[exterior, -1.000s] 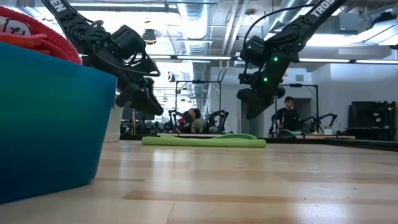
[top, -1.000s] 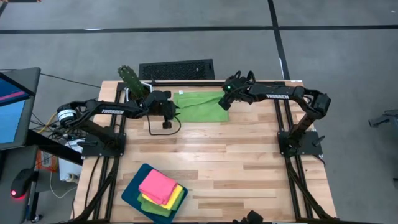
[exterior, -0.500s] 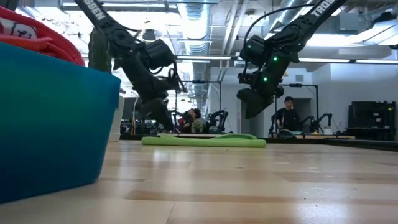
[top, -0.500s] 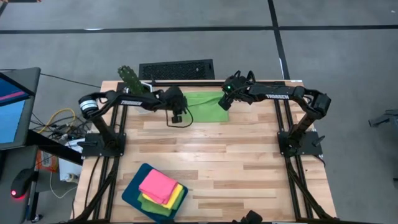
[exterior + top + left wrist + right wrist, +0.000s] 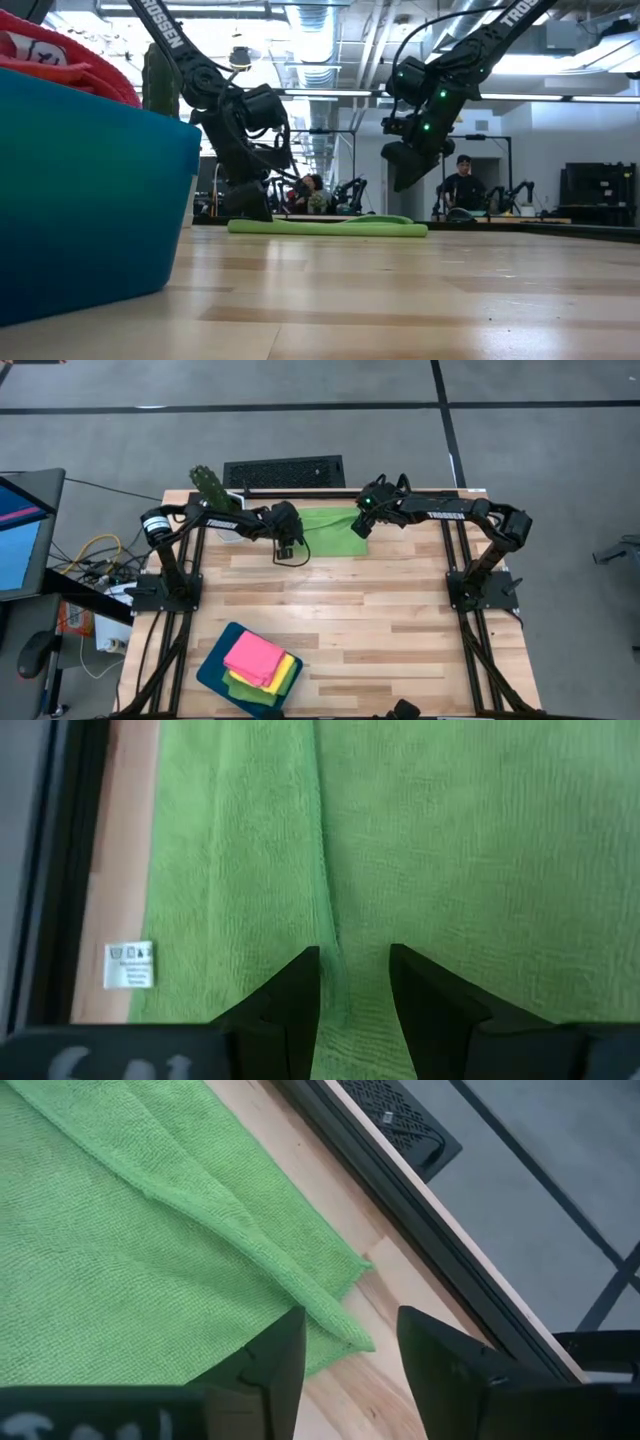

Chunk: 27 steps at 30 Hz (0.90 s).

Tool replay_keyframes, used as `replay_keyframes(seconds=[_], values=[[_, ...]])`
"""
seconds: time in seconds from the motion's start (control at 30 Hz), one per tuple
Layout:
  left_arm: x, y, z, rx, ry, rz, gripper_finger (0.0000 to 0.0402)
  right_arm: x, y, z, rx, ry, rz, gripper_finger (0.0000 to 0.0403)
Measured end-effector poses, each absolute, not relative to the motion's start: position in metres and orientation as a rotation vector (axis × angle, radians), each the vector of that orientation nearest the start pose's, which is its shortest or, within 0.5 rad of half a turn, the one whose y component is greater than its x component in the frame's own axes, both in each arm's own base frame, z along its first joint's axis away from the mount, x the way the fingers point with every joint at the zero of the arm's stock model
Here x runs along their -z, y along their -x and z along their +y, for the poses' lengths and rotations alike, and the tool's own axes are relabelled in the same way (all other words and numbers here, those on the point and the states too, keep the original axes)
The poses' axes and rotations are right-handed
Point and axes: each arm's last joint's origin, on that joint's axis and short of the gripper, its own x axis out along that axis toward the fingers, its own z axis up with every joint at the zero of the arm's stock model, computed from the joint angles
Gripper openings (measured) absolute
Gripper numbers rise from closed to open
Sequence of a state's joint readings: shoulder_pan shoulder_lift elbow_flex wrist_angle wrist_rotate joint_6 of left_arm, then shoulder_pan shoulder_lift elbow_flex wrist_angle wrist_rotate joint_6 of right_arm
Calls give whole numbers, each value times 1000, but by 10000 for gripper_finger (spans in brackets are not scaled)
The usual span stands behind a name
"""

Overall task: Fold microfiber towels
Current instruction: Fold the green microfiber

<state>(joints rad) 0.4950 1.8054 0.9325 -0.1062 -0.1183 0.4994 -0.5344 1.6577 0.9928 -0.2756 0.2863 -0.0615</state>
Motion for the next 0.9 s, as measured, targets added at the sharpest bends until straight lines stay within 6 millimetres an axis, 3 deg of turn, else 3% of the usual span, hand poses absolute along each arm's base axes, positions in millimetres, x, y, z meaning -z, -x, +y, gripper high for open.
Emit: replay_keyframes(seconds=[0.13,0.37,0.57,0.73,0.9], values=[[-132,-296,164,-315,-250,1084,89,-185,-280,-173,724,-64,980,178],[-133,-296,165,-366,-269,1092,7,-185,-281,-172,718,-62,981,170],[-134,-296,166,-387,-241,1080,2,-185,-284,-166,700,-52,981,165],[-148,-296,166,-400,-220,1062,1,-185,-285,-164,693,-49,983,162],[-148,-294,164,-338,-260,1091,20,-185,-285,-164,692,-49,987,162]])
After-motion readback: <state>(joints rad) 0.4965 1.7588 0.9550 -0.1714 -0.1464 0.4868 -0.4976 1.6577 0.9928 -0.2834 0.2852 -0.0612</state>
